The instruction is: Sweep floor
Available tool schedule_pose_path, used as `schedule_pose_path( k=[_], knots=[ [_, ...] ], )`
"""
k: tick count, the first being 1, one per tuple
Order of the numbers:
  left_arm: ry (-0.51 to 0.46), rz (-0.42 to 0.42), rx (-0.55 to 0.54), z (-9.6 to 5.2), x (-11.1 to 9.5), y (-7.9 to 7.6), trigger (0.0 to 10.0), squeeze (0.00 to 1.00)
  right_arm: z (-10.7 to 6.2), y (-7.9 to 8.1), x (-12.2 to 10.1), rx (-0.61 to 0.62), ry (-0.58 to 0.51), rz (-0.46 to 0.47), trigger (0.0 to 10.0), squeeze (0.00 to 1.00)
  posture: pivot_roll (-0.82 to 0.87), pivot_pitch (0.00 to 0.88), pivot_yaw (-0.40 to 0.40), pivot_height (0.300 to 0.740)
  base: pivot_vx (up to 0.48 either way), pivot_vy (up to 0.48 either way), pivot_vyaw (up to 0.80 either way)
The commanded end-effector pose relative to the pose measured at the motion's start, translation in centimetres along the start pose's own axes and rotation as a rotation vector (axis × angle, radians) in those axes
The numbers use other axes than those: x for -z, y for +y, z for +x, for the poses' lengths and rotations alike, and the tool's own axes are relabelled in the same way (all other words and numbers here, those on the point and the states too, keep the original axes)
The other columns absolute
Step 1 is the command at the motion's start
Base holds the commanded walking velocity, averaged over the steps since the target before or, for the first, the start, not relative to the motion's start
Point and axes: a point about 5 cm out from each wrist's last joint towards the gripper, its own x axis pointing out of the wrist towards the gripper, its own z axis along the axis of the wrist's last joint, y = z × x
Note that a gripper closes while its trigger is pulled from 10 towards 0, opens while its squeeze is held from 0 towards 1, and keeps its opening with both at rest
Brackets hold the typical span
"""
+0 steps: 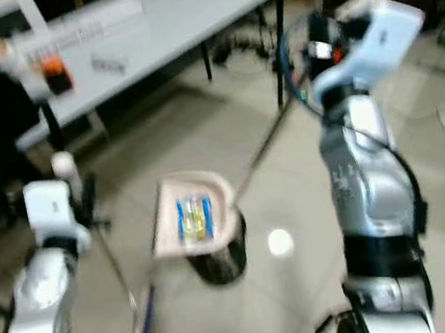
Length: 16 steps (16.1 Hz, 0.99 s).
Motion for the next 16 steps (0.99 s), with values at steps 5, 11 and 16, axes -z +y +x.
schedule_pose_path(
  k=[5,11,16],
  knots=[
    [-0.045,0.016,-0.007,0.1,-0.9,0.3,10.0,0.0,0.2,0.3,-1.1,-0.008,-0.057,0.006,10.0,0.0,-0.09,0.0,0.041,0.74,0.0,0.0,0.0],
    [-0.044,0.014,-0.004,0.0,-0.8,0.3,10.0,0.0,0.2,0.5,-1.2,-0.02,-0.088,-0.025,10.0,0.0,-0.09,0.0,0.043,0.74,0.0,0.0,0.0],
    [-0.042,0.007,0.003,0.0,-0.8,0.1,10.0,0.0,-0.2,3.2,-0.5,-0.214,-0.162,-0.133,10.0,0.0,-0.09,0.0,0.041,0.74,0.0,0.0,0.0]
  ],
)
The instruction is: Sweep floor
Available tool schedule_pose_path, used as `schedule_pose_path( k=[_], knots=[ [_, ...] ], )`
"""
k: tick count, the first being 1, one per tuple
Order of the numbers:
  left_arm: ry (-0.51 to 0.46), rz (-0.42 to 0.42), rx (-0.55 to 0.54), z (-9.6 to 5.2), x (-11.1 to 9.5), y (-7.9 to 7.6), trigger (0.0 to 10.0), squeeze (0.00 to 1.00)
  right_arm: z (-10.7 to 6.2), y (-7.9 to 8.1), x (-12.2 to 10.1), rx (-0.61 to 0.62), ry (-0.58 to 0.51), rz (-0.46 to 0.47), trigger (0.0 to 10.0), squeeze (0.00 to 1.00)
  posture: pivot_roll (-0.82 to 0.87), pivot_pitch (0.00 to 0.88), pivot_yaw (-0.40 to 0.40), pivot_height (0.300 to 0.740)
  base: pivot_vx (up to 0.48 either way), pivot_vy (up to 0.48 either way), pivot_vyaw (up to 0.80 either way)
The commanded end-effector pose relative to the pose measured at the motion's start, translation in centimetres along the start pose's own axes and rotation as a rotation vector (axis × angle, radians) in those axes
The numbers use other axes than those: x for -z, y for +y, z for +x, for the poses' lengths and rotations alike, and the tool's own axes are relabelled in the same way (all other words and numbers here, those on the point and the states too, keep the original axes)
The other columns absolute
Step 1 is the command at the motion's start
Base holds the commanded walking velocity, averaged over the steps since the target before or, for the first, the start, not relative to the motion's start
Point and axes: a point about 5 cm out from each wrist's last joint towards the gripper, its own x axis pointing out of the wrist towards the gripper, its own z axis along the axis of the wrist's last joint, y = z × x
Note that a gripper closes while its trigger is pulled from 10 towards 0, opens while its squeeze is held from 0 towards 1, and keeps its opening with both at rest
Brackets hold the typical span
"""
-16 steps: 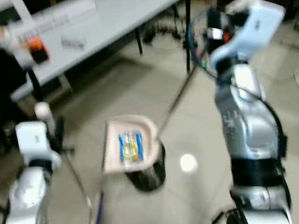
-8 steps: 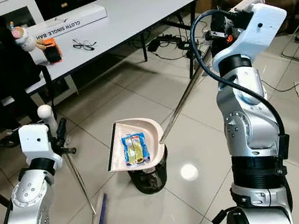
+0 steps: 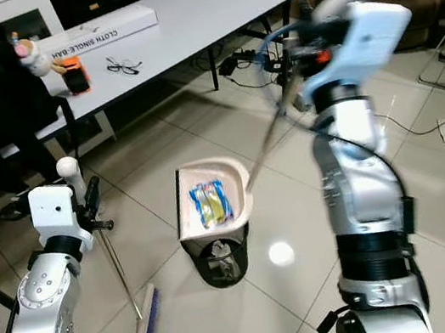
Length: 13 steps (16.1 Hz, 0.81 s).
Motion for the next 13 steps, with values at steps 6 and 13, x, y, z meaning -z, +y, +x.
schedule_pose_path(
  k=[6,13],
  knots=[
    [-0.044,0.011,0.0,0.0,-0.8,0.2,10.0,0.0,-0.9,4.2,0.1,-0.345,-0.091,-0.201,10.0,0.0,-0.09,0.0,0.039,0.74,0.0,0.0,0.0],
    [-0.042,0.013,0.011,0.0,-0.8,0.1,10.0,0.0,-3.4,7.6,1.1,-0.558,-0.123,-0.228,10.0,0.0,-0.09,0.0,0.042,0.74,0.0,0.0,0.0]
  ],
)
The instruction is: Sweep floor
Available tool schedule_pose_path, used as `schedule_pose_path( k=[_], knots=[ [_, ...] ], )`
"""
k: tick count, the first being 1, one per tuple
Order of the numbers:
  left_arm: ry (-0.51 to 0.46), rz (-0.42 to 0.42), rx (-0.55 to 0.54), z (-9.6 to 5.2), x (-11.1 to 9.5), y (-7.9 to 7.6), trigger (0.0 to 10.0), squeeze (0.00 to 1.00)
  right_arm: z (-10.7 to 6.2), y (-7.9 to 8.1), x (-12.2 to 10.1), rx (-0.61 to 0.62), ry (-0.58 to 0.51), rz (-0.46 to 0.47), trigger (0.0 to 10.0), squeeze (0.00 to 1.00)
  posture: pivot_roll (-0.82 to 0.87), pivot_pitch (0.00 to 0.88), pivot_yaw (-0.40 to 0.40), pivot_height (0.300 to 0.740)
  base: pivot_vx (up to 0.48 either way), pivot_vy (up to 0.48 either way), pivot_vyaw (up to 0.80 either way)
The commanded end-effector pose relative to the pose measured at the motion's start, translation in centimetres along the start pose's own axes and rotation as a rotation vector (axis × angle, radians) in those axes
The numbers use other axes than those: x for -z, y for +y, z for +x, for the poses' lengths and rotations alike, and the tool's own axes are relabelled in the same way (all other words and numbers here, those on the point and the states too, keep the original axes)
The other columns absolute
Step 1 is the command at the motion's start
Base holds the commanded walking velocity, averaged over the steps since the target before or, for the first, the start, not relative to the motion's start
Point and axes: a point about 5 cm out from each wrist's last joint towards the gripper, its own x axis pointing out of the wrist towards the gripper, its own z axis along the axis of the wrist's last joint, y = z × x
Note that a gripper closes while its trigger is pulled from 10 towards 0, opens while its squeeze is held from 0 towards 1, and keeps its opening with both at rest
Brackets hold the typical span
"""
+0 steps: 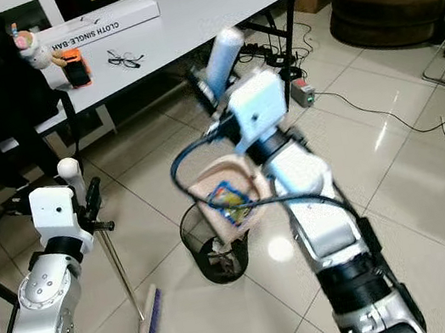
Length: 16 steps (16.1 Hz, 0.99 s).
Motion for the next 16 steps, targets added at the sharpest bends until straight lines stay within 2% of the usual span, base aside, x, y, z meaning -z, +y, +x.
schedule_pose_path(
  k=[1,2,5,7,9,10,11,12,13,14,16],
  knots=[
    [-0.045,0.015,0.008,0.1,-0.9,0.1,10.0,0.0,0.4,0.5,-1.7,-0.063,-0.09,-0.084,10.0,0.0,-0.09,0.0,0.042,0.74,0.0,0.0,0.0],
    [-0.046,0.014,0.009,0.1,-0.9,0.0,10.0,0.0,0.3,1.0,-1.6,-0.106,-0.088,-0.135,10.0,0.0,-0.09,0.0,0.041,0.74,0.0,0.0,0.0],
    [-0.046,0.014,0.008,0.1,-0.9,0.0,10.0,0.0,0.3,1.1,-1.7,-0.12,-0.103,-0.173,10.0,0.0,-0.09,0.0,0.039,0.74,0.0,0.0,0.0],
    [-0.046,0.014,0.008,0.1,-0.9,0.0,10.0,0.0,0.4,0.5,-2.1,-0.077,-0.127,-0.204,10.0,0.0,-0.09,0.0,0.04,0.74,0.0,0.0,0.0],
    [-0.046,0.015,0.01,0.1,-0.9,0.0,10.0,0.0,0.5,-1.0,-2.6,0.004,-0.147,-0.248,10.0,0.0,-0.09,0.0,0.04,0.74,0.0,0.0,0.0],
    [-0.045,0.018,0.017,0.1,-0.9,-0.1,10.0,0.0,0.3,-3.3,-3.1,0.143,-0.138,-0.345,10.0,0.0,-0.09,0.0,0.04,0.74,0.0,0.0,0.0],
    [-0.042,0.023,0.032,0.2,-0.9,-0.2,10.0,0.0,-0.3,-6.7,-3.5,0.357,-0.083,-0.415,10.0,0.0,-0.1,0.0,0.04,0.74,0.0,0.0,0.0],
    [-0.034,0.017,0.058,0.3,-0.8,-0.3,10.0,0.0,-1.2,-9.2,-3.5,0.503,-0.004,-0.439,10.0,0.0,-0.1,0.0,0.043,0.74,0.0,0.0,0.0],
    [-0.018,-0.013,0.1,0.4,-0.7,-0.8,10.0,0.0,-2.7,-11.4,-2.7,0.574,0.137,-0.528,10.0,0.0,-0.11,0.0,0.045,0.74,0.0,0.0,0.0],
    [-0.008,-0.027,0.123,0.4,-0.5,-1.0,10.0,0.0,-4.0,-12.5,-2.2,0.648,0.193,-0.497,10.0,0.0,-0.11,0.0,0.045,0.74,0.0,0.0,0.0],
    [-0.001,-0.047,0.136,0.4,-0.4,-1.2,10.0,0.0,-5.7,-12.9,-0.9,0.686,0.284,-0.512,10.0,0.0,-0.12,0.006,0.052,0.74,0.0,0.0,-0.61]
  ],
)
